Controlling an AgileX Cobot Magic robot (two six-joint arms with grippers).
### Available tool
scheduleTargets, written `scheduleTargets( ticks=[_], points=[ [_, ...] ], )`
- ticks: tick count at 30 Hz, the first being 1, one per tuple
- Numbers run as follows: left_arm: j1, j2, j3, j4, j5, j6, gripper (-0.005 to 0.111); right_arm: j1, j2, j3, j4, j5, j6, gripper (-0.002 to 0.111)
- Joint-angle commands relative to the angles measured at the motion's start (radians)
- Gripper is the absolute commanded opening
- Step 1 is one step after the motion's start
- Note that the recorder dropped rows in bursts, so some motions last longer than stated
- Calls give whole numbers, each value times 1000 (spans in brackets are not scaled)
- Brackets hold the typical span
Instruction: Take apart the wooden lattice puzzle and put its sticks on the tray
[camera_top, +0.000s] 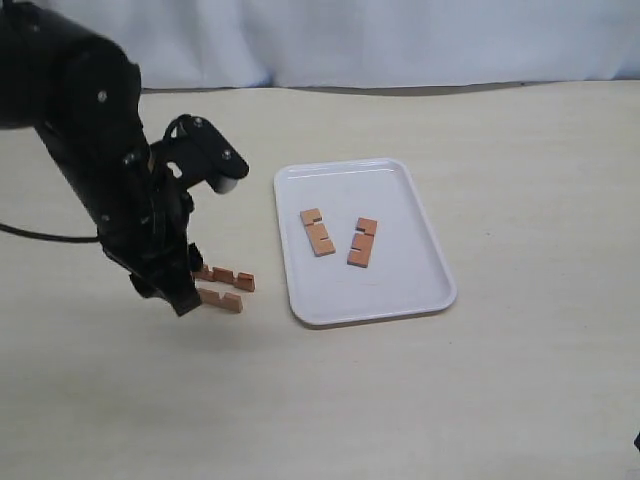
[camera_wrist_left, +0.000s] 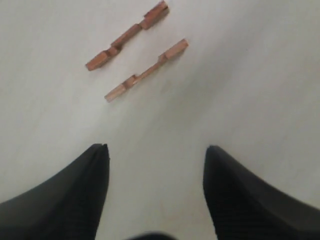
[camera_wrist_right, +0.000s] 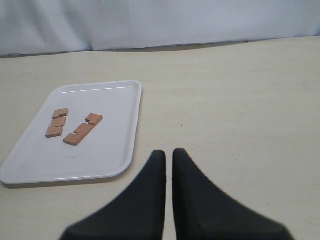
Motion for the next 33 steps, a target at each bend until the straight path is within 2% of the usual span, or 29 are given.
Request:
scheduleTargets(
  ticks=[1,5,7,21,26,33],
  points=[
    [-1,-9,90,-39,-174,138,54,-6,-4,2,0,-3,0,5],
    [-1,-9,153,-47,-313,156,54,-6,-4,2,0,-3,0,5],
    [-1,-7,160,-49,-339,156,54,-6,-4,2,0,-3,0,5],
    [-1,150,139,-29,-385,143,54,-6,-4,2,0,-2,0,5],
    [-1,159,130,6,-433,118,54,-6,-4,2,0,-2,0,5],
    [-1,159,128,23,-407,118,54,-6,-4,2,0,-2,0,5]
  ],
)
